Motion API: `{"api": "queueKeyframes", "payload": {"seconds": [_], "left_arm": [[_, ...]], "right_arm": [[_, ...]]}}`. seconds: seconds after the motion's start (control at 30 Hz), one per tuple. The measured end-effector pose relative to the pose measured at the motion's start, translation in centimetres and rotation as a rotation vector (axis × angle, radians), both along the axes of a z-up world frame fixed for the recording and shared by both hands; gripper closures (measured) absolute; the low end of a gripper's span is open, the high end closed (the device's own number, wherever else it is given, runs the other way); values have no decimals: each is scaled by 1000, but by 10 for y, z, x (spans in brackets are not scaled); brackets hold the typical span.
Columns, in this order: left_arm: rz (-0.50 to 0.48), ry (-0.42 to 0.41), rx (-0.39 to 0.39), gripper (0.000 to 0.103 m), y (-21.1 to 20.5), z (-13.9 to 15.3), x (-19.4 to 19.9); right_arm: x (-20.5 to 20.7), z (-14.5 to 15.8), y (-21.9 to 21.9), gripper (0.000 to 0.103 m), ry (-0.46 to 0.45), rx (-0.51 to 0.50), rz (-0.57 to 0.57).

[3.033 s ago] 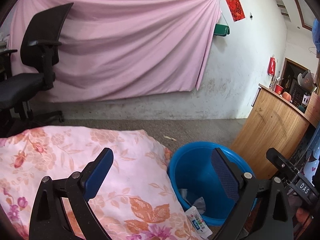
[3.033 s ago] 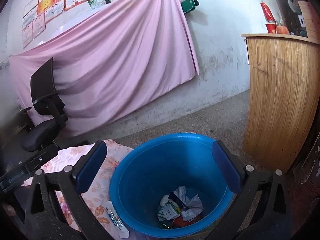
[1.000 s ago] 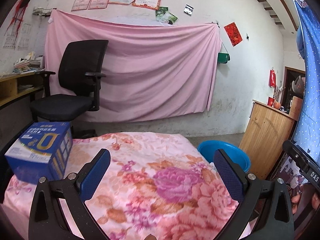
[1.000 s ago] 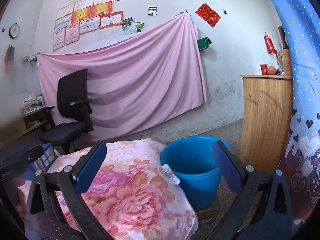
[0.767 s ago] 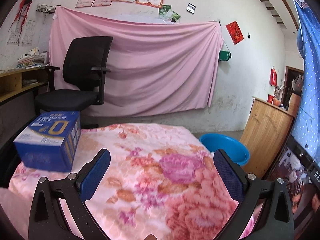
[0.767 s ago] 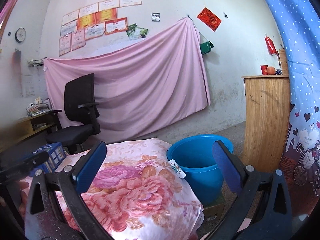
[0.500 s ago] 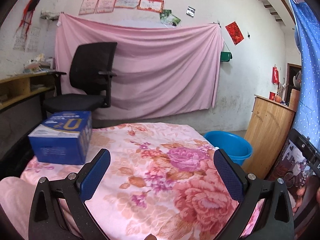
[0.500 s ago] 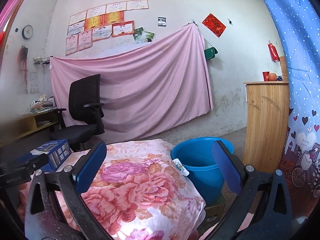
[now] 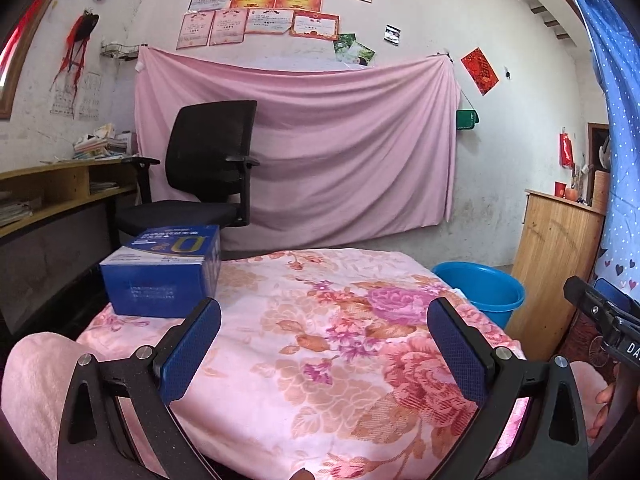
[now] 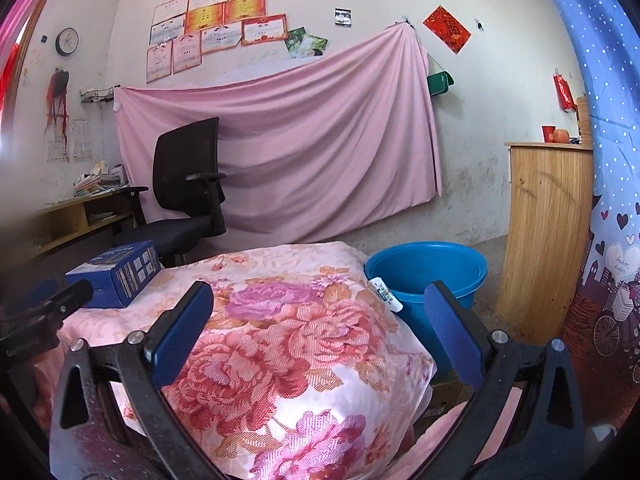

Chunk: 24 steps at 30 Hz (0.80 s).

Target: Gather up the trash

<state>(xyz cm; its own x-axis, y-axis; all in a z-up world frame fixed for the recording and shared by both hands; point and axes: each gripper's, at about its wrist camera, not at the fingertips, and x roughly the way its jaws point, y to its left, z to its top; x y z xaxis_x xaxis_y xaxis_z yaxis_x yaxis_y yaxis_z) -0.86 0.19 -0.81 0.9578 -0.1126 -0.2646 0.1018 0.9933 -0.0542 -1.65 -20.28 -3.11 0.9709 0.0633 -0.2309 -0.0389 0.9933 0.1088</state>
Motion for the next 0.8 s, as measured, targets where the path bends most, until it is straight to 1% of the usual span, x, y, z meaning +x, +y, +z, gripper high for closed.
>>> {"api": "queueKeyframes", "payload": {"seconds": [0.1,0.27,0.8], "left_arm": [[16,-4,5,2,4,-2,0],[26,2,-11,2,9,-2,0],[29,0,-14,2,14,-2,0]], "right_arm": [[1,-3,2,0,6,-2,7],[1,-3,3,0,4,-9,3],[4,-5,1,0,22,-4,1]]}}
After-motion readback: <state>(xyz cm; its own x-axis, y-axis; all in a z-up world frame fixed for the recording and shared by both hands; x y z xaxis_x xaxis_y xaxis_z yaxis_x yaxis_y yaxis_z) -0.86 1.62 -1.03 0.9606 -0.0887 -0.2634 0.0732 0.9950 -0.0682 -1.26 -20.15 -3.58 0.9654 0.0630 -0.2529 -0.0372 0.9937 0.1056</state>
